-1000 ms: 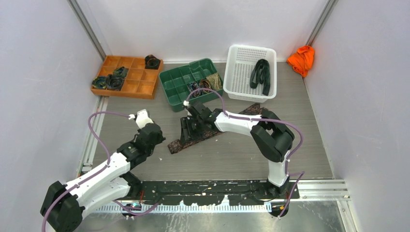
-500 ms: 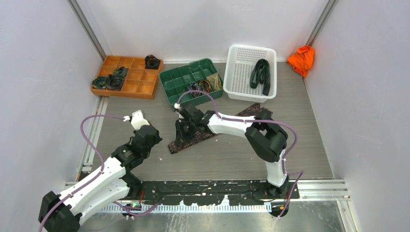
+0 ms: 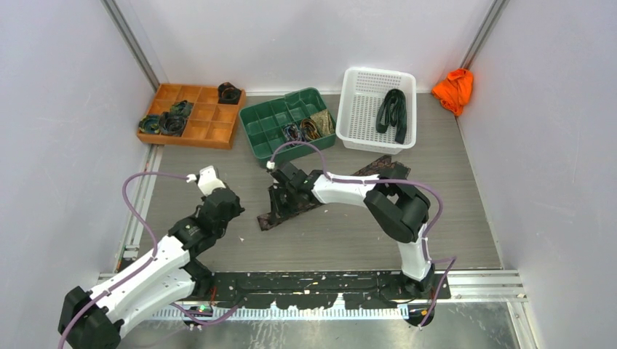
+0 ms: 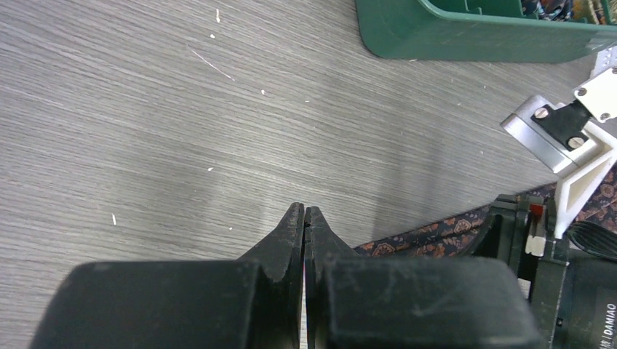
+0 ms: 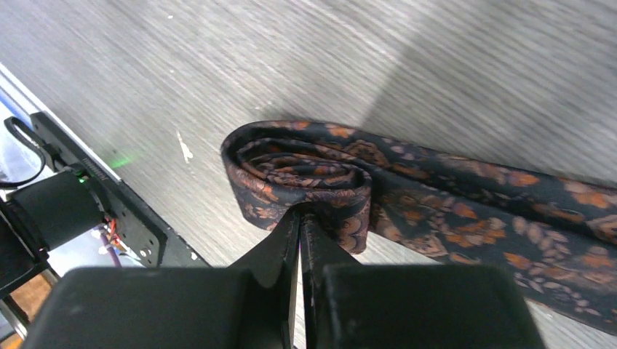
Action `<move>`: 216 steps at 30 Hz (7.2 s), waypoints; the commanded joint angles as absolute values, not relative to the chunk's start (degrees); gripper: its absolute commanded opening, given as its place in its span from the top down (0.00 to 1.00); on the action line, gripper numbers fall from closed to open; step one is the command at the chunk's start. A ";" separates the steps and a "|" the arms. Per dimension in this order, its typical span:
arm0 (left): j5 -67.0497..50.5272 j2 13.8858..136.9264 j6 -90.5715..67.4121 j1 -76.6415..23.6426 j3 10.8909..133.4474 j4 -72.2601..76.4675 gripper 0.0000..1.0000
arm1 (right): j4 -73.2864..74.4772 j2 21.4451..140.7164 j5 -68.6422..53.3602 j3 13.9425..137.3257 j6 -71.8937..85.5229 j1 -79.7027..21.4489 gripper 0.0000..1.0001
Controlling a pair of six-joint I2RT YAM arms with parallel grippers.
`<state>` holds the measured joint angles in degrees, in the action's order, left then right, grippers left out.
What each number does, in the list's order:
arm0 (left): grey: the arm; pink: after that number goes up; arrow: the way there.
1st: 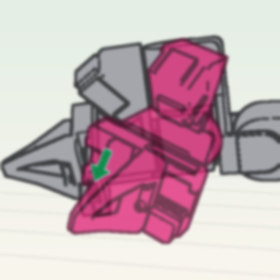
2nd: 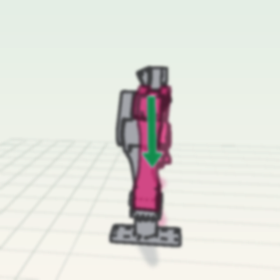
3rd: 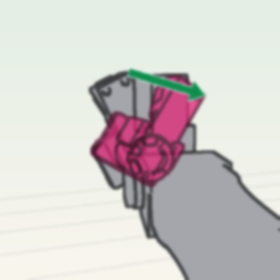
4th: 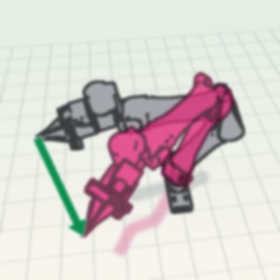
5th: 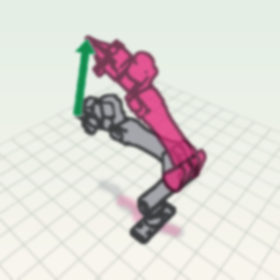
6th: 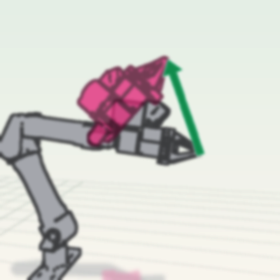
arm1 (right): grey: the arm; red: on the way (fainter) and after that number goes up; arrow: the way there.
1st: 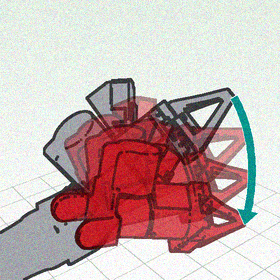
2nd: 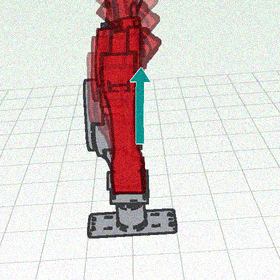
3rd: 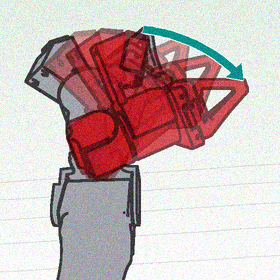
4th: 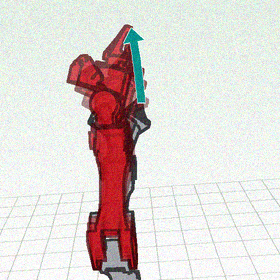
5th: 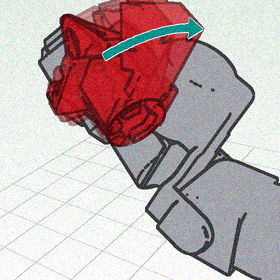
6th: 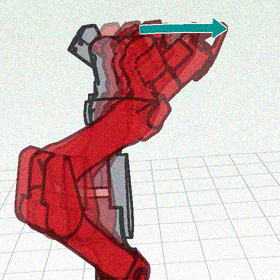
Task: Roll the ties
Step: Roll the tie at the center of the board.
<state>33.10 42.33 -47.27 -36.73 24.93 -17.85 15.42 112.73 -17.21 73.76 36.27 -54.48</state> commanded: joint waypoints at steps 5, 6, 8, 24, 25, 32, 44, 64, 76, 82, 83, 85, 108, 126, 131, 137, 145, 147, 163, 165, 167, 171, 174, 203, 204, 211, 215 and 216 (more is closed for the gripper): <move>30.53 50.48 -45.59 -36.53 25.94 -8.27 1.00 | 15.38 109.42 -12.43 72.01 34.83 -52.84 0.90; 30.16 51.54 -45.54 -36.52 26.13 -7.54 1.00 | 15.49 109.50 -12.21 71.98 34.68 -52.86 0.90; 30.00 53.43 -45.25 -36.45 26.28 -5.95 1.00 | 15.48 109.43 -12.55 72.20 34.43 -52.86 0.90; 21.73 72.50 -37.83 -31.33 27.96 14.21 1.00 | 8.80 95.98 -8.71 59.97 40.91 -57.96 0.87; 21.06 74.08 -37.39 -31.23 28.12 15.49 1.00 | 8.75 96.45 -7.89 59.23 41.28 -58.39 0.89; 15.75 83.91 -35.13 -30.84 30.28 19.58 1.00 | 8.94 95.44 -1.17 52.76 43.81 -58.48 0.99; 3.10 92.27 -37.61 -32.90 29.46 26.45 1.00 | 11.82 94.65 6.73 51.27 44.46 -57.00 0.99; 0.26 108.40 -41.02 -47.34 41.40 26.81 1.00 | 28.54 78.95 23.30 46.77 43.21 -46.79 0.99; -2.12 118.85 -41.66 -53.62 56.43 22.68 1.00 | 30.34 75.32 24.17 45.87 39.32 -38.38 0.99; -1.06 119.01 -39.95 -53.79 61.23 19.88 1.00 | 32.83 72.11 24.75 46.40 38.34 -37.48 0.99; -0.52 117.59 -39.46 -53.79 60.92 19.46 1.00 | 33.01 71.50 24.01 46.42 38.66 -37.49 0.99; 3.52 113.01 -38.59 -53.79 59.12 18.35 1.00 | 33.19 69.96 22.07 45.94 39.57 -37.45 0.99; 48.48 38.44 -59.77 -51.87 30.25 -31.81 1.00 | 40.81 87.91 33.26 65.22 43.52 -69.04 0.90; 54.41 14.90 -58.54 -51.90 38.55 -52.65 1.00 | 54.12 111.75 36.82 88.62 43.86 -73.61 0.45; 55.31 12.29 -58.36 -51.88 37.65 -53.44 1.00 | 52.79 113.09 34.23 89.27 43.85 -73.63 0.44; 56.51 10.00 -58.20 -51.91 37.52 -55.19 1.00 | 51.47 114.43 32.39 88.67 44.51 -73.54 0.40; 55.91 10.28 -57.89 -51.92 37.10 -54.67 1.00 | 50.73 114.69 32.91 85.62 45.92 -71.59 0.39; 55.82 10.45 -57.75 -51.87 36.95 -54.41 1.00 | 50.63 114.35 32.76 84.64 46.13 -70.74 0.39; 55.58 11.34 -56.69 -51.89 36.34 -52.43 1.00 | 47.72 115.45 28.98 80.67 46.96 -66.77 0.51; 55.33 11.51 -56.06 -51.88 36.38 -51.69 1.00 | 45.99 114.83 27.38 79.44 46.98 -65.82 0.57; 55.22 11.98 -55.42 -51.86 36.54 -50.85 1.00 | 43.27 113.44 25.44 77.28 46.91 -64.77 0.64; 54.87 13.18 -54.39 -51.89 37.05 -49.57 1.00 | 35.95 110.03 20.25 73.17 44.71 -62.86 0.82; 54.54 14.30 -53.40 -51.87 37.22 -47.82 1.00 | 29.67 107.15 14.35 70.46 42.46 -62.41 0.89; 48.03 29.26 -46.68 -51.86 39.46 -32.25 1.00 | -19.27 99.55 -24.34 41.94 56.54 -49.91 0.82; 47.63 29.53 -46.67 -51.88 39.39 -31.86 1.00 | -18.25 99.46 -24.27 41.81 55.94 -49.75 0.78; 45.51 32.02 -46.59 -51.89 38.94 -29.81 1.00 | -12.68 97.13 -22.00 42.34 53.07 -49.61 0.58; 44.71 33.15 -46.32 -51.91 38.68 -28.53 1.00 | -9.96 95.01 -21.28 42.69 51.72 -49.66 0.53; 44.66 33.40 -46.32 -51.88 38.63 -28.34 1.00 | -8.99 94.49 -20.93 42.90 51.40 -49.61 0.53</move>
